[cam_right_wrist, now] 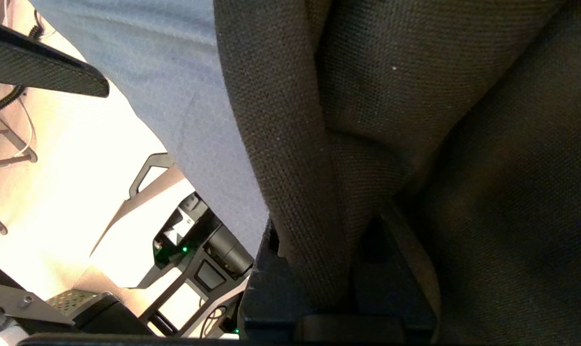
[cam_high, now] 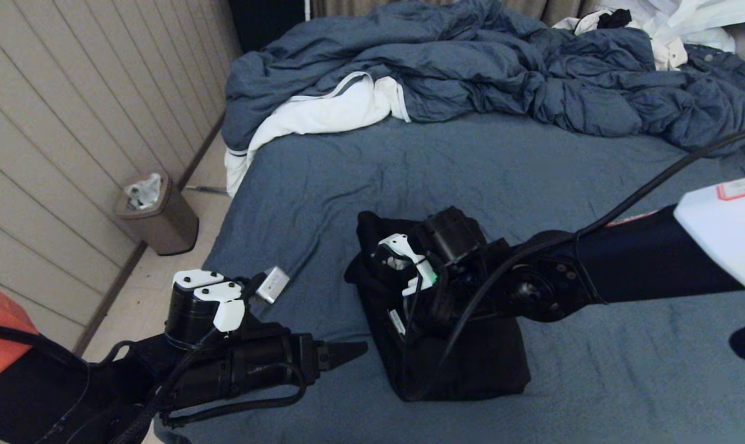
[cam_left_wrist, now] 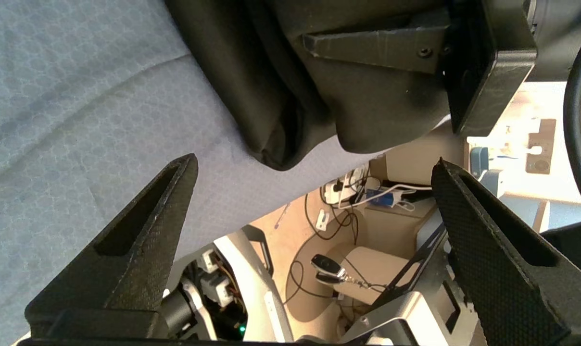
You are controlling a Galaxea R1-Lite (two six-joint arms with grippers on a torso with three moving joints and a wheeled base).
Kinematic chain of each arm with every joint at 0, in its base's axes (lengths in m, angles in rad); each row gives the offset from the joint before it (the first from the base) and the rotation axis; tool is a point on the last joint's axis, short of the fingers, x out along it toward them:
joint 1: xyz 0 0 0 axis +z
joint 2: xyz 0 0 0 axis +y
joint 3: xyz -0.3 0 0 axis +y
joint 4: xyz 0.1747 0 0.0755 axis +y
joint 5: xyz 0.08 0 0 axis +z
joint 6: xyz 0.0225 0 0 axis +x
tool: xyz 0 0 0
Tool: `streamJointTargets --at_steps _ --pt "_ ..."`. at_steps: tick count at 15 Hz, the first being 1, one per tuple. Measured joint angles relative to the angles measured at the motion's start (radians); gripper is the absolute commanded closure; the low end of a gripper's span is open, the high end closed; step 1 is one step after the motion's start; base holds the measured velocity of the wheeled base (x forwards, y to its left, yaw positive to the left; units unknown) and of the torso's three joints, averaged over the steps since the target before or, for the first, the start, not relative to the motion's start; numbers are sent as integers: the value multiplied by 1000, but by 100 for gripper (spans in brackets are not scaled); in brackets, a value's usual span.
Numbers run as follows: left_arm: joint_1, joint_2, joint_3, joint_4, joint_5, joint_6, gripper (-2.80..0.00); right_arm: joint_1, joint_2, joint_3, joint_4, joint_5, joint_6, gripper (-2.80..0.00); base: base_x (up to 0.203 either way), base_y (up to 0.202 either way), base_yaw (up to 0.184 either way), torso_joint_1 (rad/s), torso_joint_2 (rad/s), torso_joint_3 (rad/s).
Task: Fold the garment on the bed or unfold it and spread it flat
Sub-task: Fold the black sweatshirt
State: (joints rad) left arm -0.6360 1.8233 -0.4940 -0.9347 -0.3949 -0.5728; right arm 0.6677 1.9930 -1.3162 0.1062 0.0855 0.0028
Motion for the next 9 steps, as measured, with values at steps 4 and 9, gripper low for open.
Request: streamJointTargets --at_steps 4,9 --pt "-1 -2 0 0 -1 0 -280 2 -20 -2 1 -1 -1 0 0 0 0 0 0 0" --pt "-2 -12 1 1 0 0 -280 8 -25 -2 -1 -17 1 0 0 0 0 0 0 0"
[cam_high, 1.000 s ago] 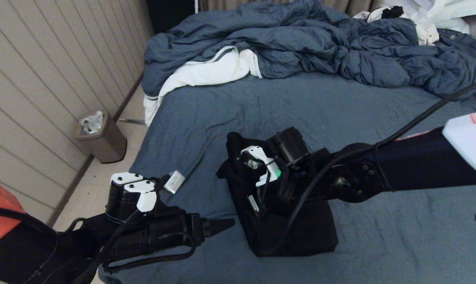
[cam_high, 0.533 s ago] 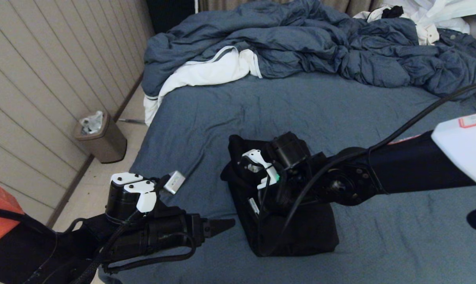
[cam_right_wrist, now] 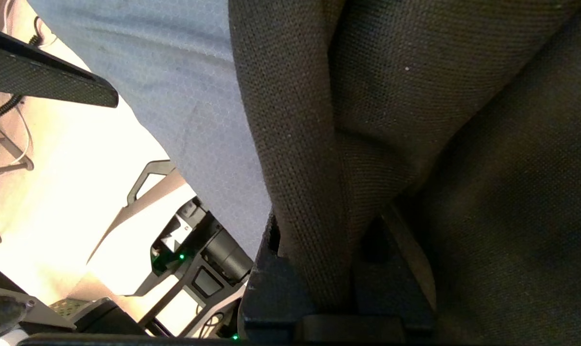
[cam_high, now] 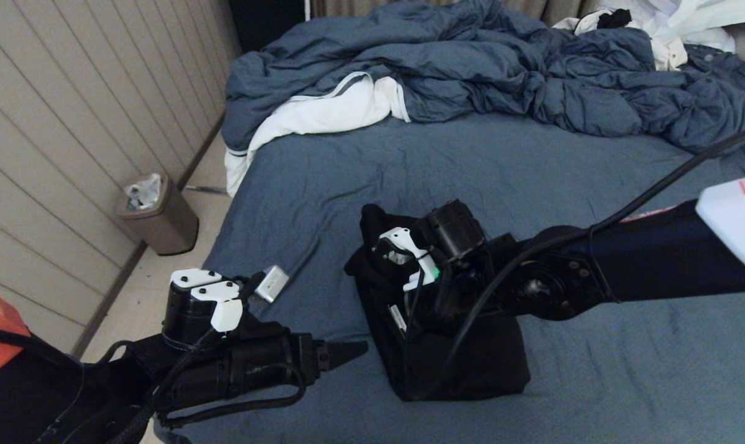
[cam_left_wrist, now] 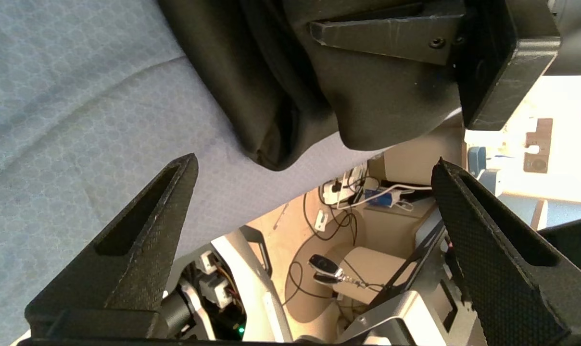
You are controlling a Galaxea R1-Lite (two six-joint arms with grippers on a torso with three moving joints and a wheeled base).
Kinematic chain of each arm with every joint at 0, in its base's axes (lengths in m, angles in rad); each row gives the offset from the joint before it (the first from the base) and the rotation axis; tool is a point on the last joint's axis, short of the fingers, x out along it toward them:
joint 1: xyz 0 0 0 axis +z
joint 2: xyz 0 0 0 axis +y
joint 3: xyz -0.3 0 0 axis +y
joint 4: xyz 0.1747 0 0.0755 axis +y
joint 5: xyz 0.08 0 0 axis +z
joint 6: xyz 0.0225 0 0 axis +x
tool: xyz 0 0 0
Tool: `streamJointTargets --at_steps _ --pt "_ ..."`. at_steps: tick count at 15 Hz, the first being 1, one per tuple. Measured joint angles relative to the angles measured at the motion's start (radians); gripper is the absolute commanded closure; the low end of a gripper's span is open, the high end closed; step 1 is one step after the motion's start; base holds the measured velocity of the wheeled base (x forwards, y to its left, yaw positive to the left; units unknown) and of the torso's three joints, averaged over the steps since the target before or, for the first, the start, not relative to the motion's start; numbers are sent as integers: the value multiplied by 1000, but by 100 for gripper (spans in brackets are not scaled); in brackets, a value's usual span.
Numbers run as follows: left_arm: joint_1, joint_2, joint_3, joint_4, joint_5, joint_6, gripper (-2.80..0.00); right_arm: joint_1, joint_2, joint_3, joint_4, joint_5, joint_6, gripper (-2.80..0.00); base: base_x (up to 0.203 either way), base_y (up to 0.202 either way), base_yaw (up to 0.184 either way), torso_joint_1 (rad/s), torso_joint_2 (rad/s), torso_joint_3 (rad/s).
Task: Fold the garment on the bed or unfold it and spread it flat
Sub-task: Fold the black sweatshirt
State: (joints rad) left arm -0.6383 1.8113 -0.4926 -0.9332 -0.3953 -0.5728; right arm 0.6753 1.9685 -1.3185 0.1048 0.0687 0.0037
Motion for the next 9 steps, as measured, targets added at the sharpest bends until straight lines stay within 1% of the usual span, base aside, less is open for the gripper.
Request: streamJointTargets --at_steps 1,2,4,7,9 --pt "0 -1 0 0 0 0 -280 1 -1 0 2 -1 -1 -280 0 0 0 0 0 0" --pt "0 -1 0 0 0 -1 -280 3 -1 0 2 -6 1 -280 0 0 0 0 0 0" --pt "0 -2 0 0 0 0 -280 11 -1 12 -4 -46 -15 -280 0 0 0 0 0 0" --pt "-1 -2 0 0 0 0 -280 16 -4 12 -1 -51 -28 -280 0 0 0 0 0 0" --pt "-1 -2 0 0 0 0 -280 17 -10 3 -1 -50 -22 -280 0 0 0 0 0 0"
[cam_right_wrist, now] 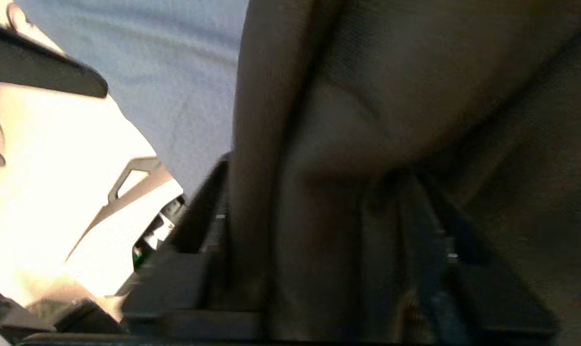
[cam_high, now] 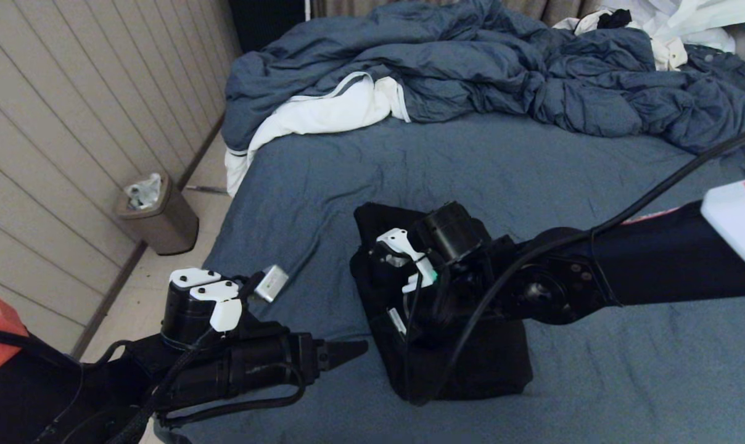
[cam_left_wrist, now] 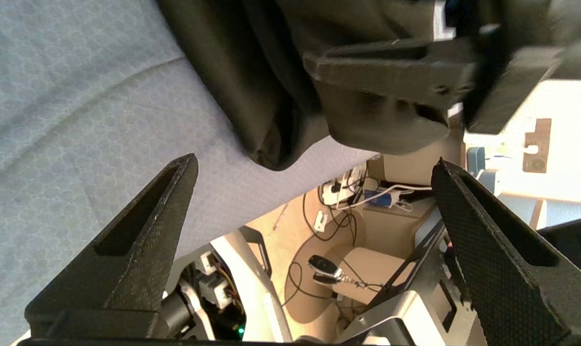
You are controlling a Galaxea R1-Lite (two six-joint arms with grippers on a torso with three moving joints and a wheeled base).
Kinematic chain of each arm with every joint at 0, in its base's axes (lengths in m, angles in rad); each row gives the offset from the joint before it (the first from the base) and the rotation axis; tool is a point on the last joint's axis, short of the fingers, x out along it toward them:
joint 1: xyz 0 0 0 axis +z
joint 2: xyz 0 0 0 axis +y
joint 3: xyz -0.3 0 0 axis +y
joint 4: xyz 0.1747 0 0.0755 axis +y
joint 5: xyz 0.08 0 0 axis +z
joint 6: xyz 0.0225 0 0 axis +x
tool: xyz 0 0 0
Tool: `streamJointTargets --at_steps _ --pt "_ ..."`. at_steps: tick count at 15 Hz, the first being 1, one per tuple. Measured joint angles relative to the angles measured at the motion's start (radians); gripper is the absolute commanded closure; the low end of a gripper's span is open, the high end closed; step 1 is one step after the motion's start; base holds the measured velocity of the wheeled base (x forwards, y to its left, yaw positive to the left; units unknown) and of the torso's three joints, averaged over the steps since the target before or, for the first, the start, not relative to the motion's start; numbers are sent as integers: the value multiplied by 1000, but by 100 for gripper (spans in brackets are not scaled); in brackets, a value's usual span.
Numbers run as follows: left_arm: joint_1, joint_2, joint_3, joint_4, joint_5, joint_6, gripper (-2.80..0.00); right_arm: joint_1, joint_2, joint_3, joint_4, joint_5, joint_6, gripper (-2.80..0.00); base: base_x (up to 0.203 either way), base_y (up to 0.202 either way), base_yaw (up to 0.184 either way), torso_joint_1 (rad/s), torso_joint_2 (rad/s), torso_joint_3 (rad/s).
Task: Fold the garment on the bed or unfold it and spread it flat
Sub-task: Fold the black sweatshirt
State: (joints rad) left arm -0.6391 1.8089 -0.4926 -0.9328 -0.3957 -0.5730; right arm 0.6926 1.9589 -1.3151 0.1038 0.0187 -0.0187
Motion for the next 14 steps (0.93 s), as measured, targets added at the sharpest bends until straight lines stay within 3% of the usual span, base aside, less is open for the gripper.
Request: streamJointTargets --at_steps 8,9,11,12,14 --pt "-5 0 5 -2 0 0 -280 4 -132 -36 5 -6 6 -280 0 0 0 0 0 0" --pt "-7 -1 6 -2 -1 0 -280 -2 -143 -53 5 -15 16 0 0 0 0 0 0 0" --pt "-8 -3 6 -2 0 0 -280 -12 -147 -55 -1 -67 15 0 0 0 0 0 0 0" --pt "-8 -6 6 -2 0 0 -280 -15 -141 -58 -1 -78 19 -280 0 0 0 0 0 0" --pt "-8 -11 6 0 0 0 -280 -29 -125 -72 -1 -81 32 -280 0 0 0 0 0 0"
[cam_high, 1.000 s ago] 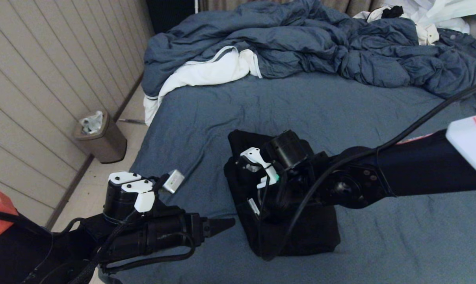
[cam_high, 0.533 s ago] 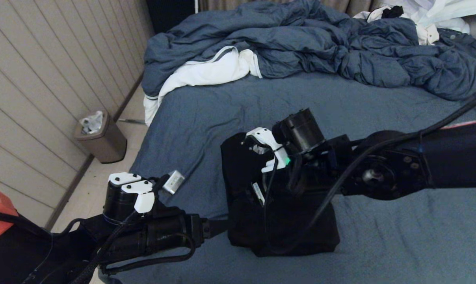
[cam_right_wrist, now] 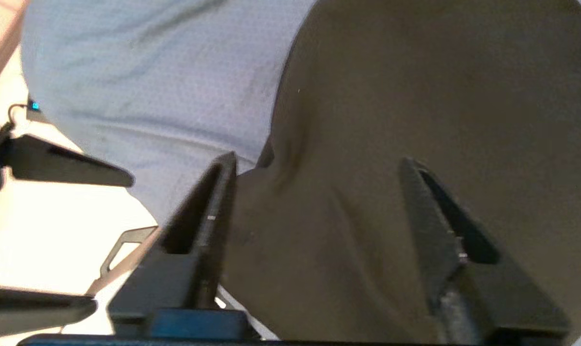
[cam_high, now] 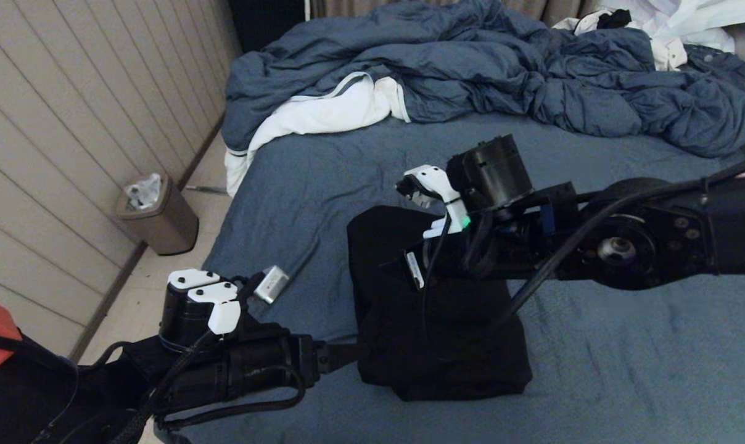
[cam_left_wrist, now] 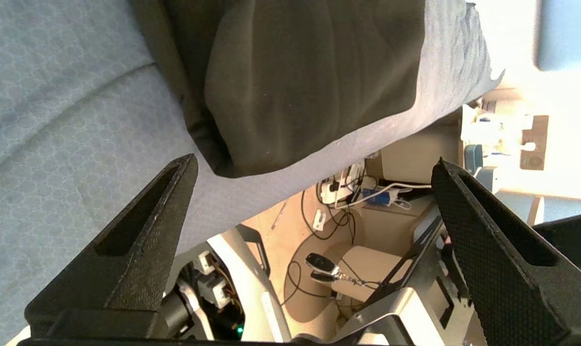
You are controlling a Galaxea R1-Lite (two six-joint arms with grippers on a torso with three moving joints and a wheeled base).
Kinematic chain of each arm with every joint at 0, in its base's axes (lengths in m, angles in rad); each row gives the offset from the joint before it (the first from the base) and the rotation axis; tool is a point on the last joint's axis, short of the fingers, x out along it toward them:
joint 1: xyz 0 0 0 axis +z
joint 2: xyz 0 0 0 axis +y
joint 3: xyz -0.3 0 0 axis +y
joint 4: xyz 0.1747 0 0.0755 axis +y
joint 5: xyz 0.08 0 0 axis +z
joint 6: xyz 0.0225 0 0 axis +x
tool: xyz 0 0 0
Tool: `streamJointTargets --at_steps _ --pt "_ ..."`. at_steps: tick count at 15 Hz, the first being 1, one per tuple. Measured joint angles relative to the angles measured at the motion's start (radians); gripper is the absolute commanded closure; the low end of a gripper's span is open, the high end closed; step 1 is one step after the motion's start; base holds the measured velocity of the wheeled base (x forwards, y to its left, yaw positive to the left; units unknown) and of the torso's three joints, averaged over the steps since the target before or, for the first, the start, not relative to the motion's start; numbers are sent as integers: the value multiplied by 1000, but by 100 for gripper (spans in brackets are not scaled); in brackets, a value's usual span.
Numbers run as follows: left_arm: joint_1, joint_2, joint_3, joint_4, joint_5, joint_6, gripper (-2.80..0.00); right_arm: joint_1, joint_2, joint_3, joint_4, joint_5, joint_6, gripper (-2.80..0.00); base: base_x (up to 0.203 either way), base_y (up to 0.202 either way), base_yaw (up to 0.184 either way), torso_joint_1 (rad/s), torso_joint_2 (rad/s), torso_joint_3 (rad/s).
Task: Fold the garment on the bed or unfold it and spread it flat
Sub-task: Fold the black sweatshirt
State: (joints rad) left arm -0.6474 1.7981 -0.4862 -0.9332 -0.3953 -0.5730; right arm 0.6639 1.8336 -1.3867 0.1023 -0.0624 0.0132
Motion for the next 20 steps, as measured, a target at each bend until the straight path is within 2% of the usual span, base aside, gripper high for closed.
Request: streamJointTargets --at_steps 6,20 --pt "0 2 -1 0 1 0 -280 -82 15 -1 5 -29 48 -280 0 0 0 0 0 0" --pt "1 -2 -11 8 7 1 -280 -141 -47 117 1 -34 71 -280 0 0 0 0 0 0"
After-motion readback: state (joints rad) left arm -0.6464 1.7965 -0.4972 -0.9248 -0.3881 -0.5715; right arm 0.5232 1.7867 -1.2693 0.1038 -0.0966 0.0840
